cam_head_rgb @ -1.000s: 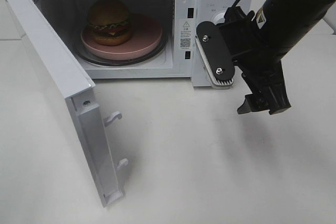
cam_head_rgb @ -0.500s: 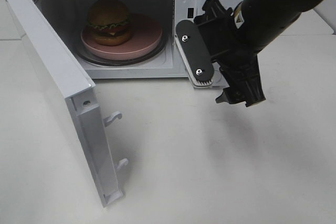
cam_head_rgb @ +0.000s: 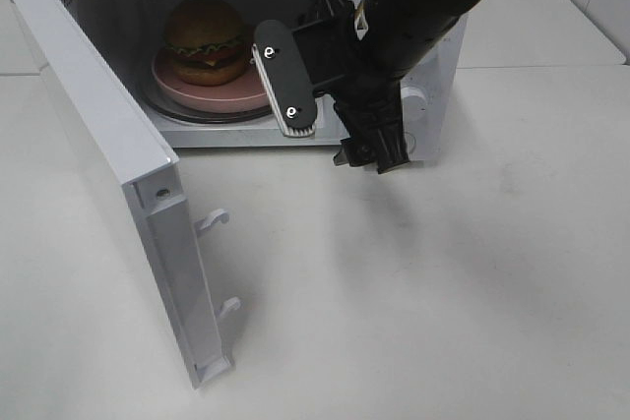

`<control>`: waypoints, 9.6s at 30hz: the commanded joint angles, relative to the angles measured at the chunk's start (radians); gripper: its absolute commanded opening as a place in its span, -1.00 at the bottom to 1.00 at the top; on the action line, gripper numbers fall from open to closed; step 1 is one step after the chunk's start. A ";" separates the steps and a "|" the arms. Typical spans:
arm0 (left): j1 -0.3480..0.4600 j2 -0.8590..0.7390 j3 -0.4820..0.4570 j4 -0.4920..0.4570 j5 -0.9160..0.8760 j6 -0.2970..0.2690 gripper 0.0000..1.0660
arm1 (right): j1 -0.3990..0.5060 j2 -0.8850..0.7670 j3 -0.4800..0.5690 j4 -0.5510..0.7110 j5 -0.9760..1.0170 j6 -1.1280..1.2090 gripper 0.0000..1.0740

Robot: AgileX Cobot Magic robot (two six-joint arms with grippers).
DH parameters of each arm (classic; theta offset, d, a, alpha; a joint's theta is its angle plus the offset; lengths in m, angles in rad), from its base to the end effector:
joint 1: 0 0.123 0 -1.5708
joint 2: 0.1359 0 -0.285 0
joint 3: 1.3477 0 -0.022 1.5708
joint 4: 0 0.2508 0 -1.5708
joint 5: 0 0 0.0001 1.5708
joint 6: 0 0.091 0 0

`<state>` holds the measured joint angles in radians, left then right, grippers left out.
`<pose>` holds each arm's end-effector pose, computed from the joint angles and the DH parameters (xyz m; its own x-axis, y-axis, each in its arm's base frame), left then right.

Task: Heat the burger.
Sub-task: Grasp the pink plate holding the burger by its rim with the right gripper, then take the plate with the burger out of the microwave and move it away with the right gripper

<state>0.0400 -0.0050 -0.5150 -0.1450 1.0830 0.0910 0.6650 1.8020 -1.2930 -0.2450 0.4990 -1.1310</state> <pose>-0.0083 -0.0120 0.2803 -0.4520 0.0044 -0.8920 0.0842 0.9957 -0.0378 0.3179 0.2358 0.2351 0.4052 -0.9130 -0.0472 -0.7284 -0.2912 -0.6202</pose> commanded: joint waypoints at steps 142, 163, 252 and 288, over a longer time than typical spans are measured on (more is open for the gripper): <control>0.003 -0.006 0.000 0.000 -0.013 -0.007 0.83 | -0.033 0.174 -0.056 0.365 -0.271 -0.509 -1.00; 0.003 -0.006 0.000 0.000 -0.013 -0.007 0.83 | -0.044 -0.057 0.211 0.452 -0.276 -0.611 -1.00; 0.003 -0.006 0.000 0.000 -0.013 -0.007 0.83 | -0.044 -0.891 0.819 -0.556 0.274 1.110 -0.99; 0.003 -0.006 0.000 0.000 -0.013 -0.007 0.83 | -0.044 -0.214 0.751 -0.818 0.359 2.330 -0.96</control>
<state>0.0400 -0.0050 -0.5150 -0.1450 1.0830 0.0910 0.6260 1.5460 -0.5160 -0.9870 0.8150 1.1260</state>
